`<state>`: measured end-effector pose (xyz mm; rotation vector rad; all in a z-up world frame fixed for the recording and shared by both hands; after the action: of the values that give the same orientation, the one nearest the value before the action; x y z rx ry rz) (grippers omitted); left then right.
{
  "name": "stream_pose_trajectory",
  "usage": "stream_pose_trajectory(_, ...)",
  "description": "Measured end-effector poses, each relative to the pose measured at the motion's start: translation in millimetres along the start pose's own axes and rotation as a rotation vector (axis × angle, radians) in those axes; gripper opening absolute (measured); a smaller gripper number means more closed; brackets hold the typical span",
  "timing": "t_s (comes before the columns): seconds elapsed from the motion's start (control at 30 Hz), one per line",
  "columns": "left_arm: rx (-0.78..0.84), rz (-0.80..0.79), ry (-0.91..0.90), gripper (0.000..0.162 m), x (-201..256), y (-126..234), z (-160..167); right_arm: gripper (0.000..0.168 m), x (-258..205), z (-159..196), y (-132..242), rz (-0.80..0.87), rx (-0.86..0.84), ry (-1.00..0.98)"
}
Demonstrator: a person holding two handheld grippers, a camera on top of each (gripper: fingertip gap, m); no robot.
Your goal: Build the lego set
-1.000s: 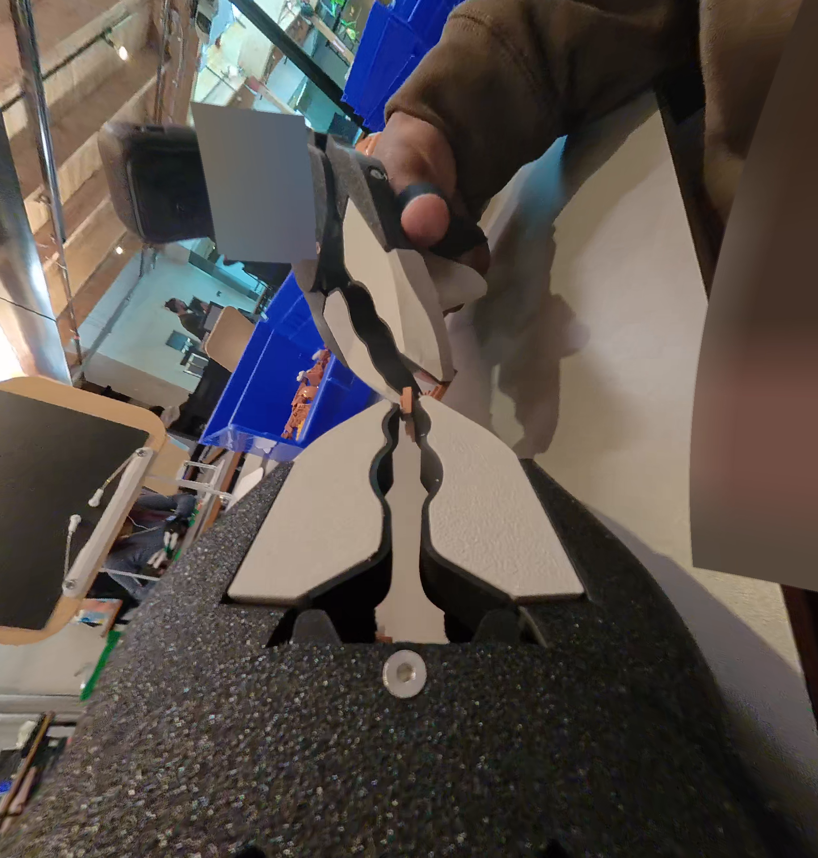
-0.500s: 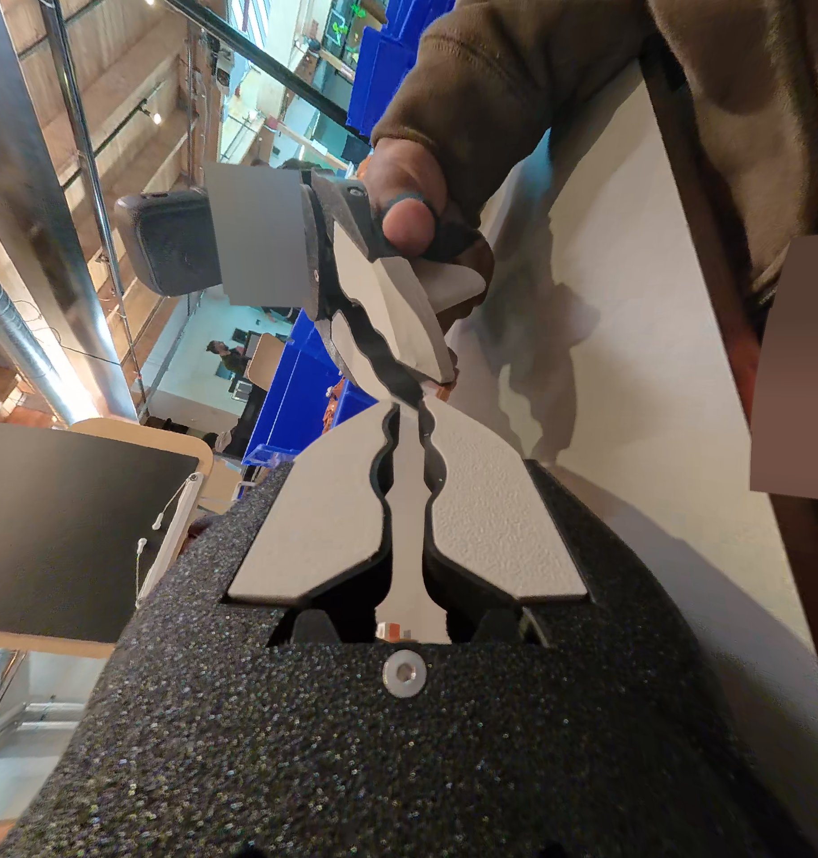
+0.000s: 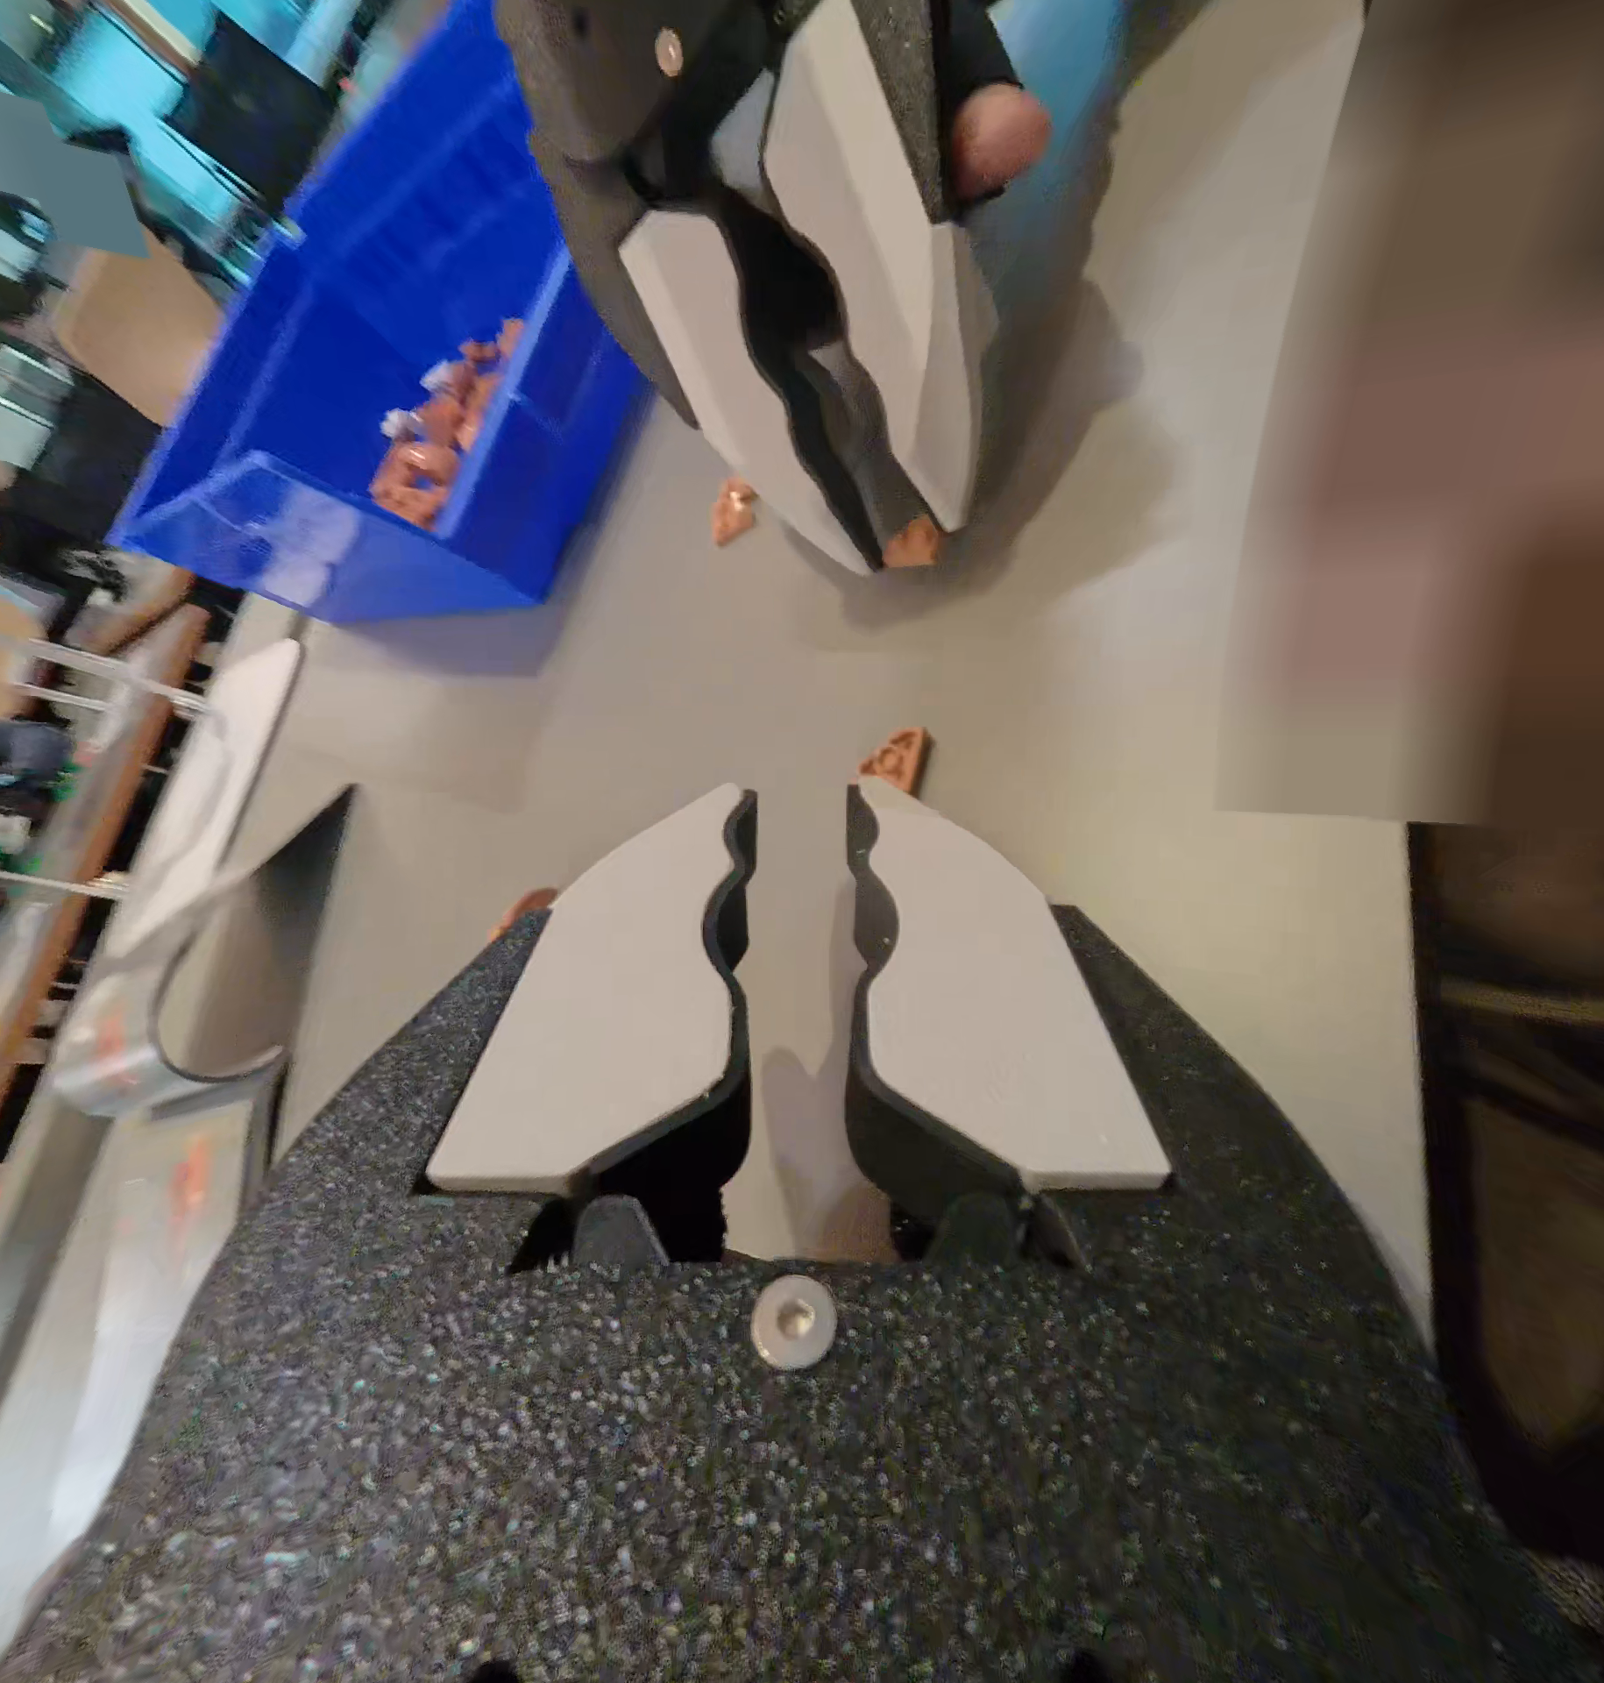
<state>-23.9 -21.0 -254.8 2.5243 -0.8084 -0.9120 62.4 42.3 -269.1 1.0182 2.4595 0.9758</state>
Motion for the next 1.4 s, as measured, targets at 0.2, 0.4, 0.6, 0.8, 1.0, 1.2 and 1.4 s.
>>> stream_pose_trajectory(0.2,-0.035,0.1,0.051,0.021,9.9,-6.3,-0.3,0.018,4.0,-2.3,-7.2,0.049,-0.034,0.028)
stream_pose_trajectory(0.4,-0.095,0.128,0.07,0.018,9.6,-16.8,-0.5,0.023,2.5,-1.8,-7.8,0.065,-0.036,0.04)
stream_pose_trajectory(0.6,-0.19,0.196,0.036,0.015,13.4,-22.2,1.0,0.026,1.2,-2.3,-1.8,0.081,-0.009,0.038)
stream_pose_trajectory(0.8,-0.236,0.26,0.091,0.0,14.5,-29.2,1.3,0.027,-1.7,1.2,2.7,0.103,0.007,0.033)
stream_pose_trajectory(1.0,-0.209,0.225,0.13,0.002,9.5,-29.7,-0.1,0.028,-2.8,3.0,9.7,0.14,0.029,0.039)
stream_pose_trajectory(1.2,-0.101,0.284,0.183,0.02,19.0,-31.6,-25.9,0.028,-3.5,5.2,15.1,0.159,0.052,0.03)
stream_pose_trajectory(1.4,-0.19,0.331,0.194,0.023,31.0,-50.1,-26.4,0.028,-5.1,4.8,15.6,0.17,0.057,0.038)
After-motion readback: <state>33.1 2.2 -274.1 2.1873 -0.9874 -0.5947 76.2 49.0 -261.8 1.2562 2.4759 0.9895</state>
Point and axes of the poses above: each gripper's, where its closed fingertips meet, y back along the fingers, z out of its underside, x = y × z across the jaws, the point moved 3 cm from there along y, back along the fingers, and after that the axes turned 7 degrees about y, right-handed, at the moved point
